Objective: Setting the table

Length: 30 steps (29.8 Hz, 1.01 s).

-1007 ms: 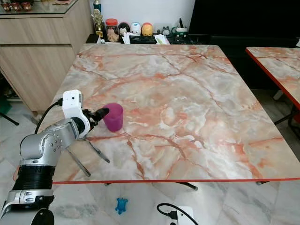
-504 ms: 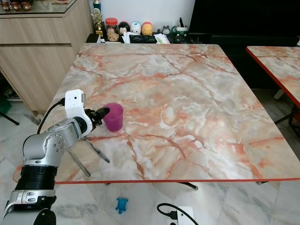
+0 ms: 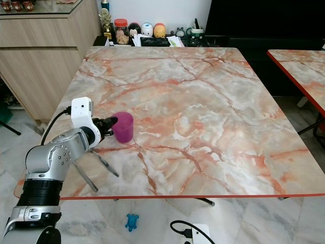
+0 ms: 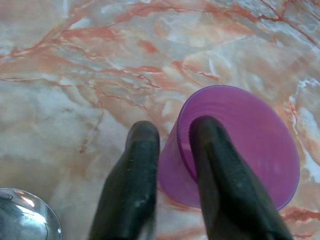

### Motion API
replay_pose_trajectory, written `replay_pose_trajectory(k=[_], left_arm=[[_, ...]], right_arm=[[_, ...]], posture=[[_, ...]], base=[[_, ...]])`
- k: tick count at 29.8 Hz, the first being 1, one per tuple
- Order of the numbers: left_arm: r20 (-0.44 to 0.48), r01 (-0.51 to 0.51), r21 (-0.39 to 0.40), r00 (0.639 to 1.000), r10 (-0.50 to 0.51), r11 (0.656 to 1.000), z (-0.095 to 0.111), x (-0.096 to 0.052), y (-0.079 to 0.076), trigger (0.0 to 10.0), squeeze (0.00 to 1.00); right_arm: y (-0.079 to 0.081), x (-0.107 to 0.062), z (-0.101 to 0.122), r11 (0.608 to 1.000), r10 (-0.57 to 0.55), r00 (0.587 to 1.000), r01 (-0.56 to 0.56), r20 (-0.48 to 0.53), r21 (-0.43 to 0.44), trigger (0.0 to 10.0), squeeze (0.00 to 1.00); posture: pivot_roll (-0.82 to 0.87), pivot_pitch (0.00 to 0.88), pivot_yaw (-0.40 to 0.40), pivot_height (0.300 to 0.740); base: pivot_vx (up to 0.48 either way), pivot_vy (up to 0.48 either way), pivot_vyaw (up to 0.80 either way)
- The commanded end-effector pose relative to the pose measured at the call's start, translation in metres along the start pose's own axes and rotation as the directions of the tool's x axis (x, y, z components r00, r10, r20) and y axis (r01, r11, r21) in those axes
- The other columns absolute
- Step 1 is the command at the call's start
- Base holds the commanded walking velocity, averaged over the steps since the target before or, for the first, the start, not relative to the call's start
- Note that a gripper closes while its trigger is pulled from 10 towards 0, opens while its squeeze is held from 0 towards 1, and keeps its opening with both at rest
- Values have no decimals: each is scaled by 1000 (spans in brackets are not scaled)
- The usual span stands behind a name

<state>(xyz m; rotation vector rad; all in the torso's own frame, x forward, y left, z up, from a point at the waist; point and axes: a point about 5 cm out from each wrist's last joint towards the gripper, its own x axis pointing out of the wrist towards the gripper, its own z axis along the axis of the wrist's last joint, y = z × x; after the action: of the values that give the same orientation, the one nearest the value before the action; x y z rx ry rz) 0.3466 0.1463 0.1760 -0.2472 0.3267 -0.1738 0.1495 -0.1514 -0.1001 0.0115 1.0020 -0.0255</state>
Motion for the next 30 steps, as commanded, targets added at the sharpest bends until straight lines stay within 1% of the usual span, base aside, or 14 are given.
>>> replay_pose_trajectory(k=[1, 13, 20, 21, 22, 23, 24, 25, 26, 27, 28, 29, 30], left_arm=[[-9, -4, 20, 1000, 5, 1000, 0, 0, -1, 0, 0], [-5, -1, 27, 1000, 1, 1000, 0, -1, -1, 0, 0], [11, -7, 24, 1000, 7, 1000, -3, -6, 1, 0, 0], [28, -5, 17, 1000, 4, 1000, -2, -7, 1, 0, 0], [91, 9, -2, 996, -9, 1000, 3, -10, 0, 0, 0], [91, 9, -2, 996, -9, 1000, 3, -10, 0, 0, 0], [183, 52, -28, 982, -46, 998, 10, -14, -4, 0, 0], [303, 29, -30, 953, -19, 999, 18, -22, -2, 5882, 0], [329, 18, -29, 944, -8, 999, 20, -24, -1, 10000, 0], [366, 1, 11, 931, -5, 1000, 21, -29, 1, 10000, 0], [400, -17, 71, 916, -12, 997, 21, -35, 2, 10000, 0], [400, -17, 71, 916, -12, 997, 21, -35, 2, 10000, 0], [428, -33, 100, 904, -13, 994, 19, -40, 3, 10000, 0]], right_arm=[[-1, -1, -5, 1000, -3, 1000, 4, -15, 6, 10000, 0], [-1, -1, -5, 1000, -2, 1000, 2, -14, 6, 10000, 0], [-1, -1, -4, 1000, -3, 1000, 3, -14, 5, 10000, 0], [-1, -1, -4, 1000, -2, 1000, 2, -14, 5, 10000, 0], [-1, -1, -4, 1000, -2, 1000, 2, -14, 4, 10000, 0], [-1, -1, -4, 1000, -2, 1000, 2, -14, 4, 10000, 0], [-2, -1, -4, 1000, -2, 1000, 2, -14, 3, 10000, 0], [-2, -1, -5, 1000, -3, 1000, 4, -14, 4, 10000, 0], [-2, -1, -5, 1000, -4, 1000, 4, -14, 4, 10000, 0], [-2, -1, -5, 1000, -5, 1000, 5, -13, 4, 10000, 0], [-2, -1, -5, 1000, -6, 1000, 6, -13, 5, 10000, 0], [-2, -1, -5, 1000, -6, 1000, 6, -13, 5, 10000, 0], [-3, -1, -5, 1000, -8, 1000, 8, -13, 5, 10000, 0]], posture=[[176, 47, -35, 740], [177, 47, -36, 740], [178, 47, -38, 740], [178, 47, -38, 740], [176, 45, -39, 740], [176, 45, -39, 740], [174, 41, -40, 740], [175, 39, -41, 740], [175, 39, -41, 740], [173, 38, -41, 740], [166, 33, -40, 740], [166, 33, -40, 740], [167, 30, -40, 740]], base=[[0, 0, 0], [0, 0, 0], [0, 0, 0], [0, 0, 0], [0, 0, 0], [0, 0, 0], [0, 0, 0], [0, 0, 0], [0, 0, 0], [0, 0, 0], [0, 0, 0], [0, 0, 0], [0, 0, 0]])
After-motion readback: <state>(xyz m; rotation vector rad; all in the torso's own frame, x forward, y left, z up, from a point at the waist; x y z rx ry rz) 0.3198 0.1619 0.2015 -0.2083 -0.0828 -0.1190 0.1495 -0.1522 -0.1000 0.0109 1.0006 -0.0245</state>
